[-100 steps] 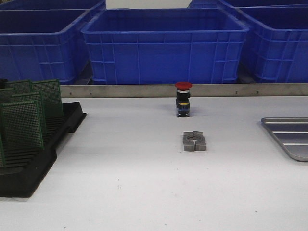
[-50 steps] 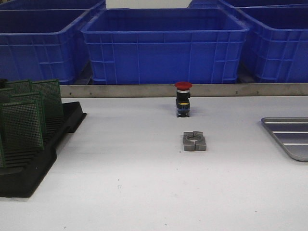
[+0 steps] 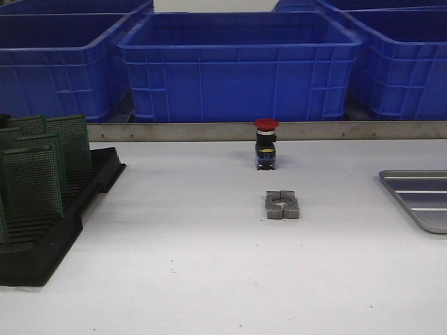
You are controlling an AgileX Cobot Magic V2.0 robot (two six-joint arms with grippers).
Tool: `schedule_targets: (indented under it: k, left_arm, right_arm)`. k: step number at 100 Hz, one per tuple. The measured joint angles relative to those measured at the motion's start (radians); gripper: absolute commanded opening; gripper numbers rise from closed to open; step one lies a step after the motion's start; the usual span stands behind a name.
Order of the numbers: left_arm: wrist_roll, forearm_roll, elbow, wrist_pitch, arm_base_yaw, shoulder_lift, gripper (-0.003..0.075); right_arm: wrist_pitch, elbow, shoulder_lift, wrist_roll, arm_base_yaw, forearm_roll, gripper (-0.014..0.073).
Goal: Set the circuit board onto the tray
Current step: 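Reach the left gripper down into the black rack toward a green board, then grasp a green circuit board with the left gripper and lift it out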
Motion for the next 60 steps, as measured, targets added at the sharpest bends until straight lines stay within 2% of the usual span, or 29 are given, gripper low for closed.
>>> schedule_targets:
  k: [40, 50, 60]
  left_arm:
    - [0.038, -0.041, 0.0, 0.016, 0.0, 0.108, 0.0321]
    - [0.044, -0.043, 0.0, 0.016, 0.0, 0.133, 0.0265]
    - [0.045, -0.043, 0.0, 0.022, 0.0, 0.151, 0.0154]
  right_arm:
    - [0.0, 0.0, 0.0, 0.0, 0.0, 0.0, -0.006]
    - [0.0, 0.0, 0.0, 0.0, 0.0, 0.0, -0.006]
    - [0.0, 0.0, 0.0, 0.0, 0.0, 0.0, -0.006]
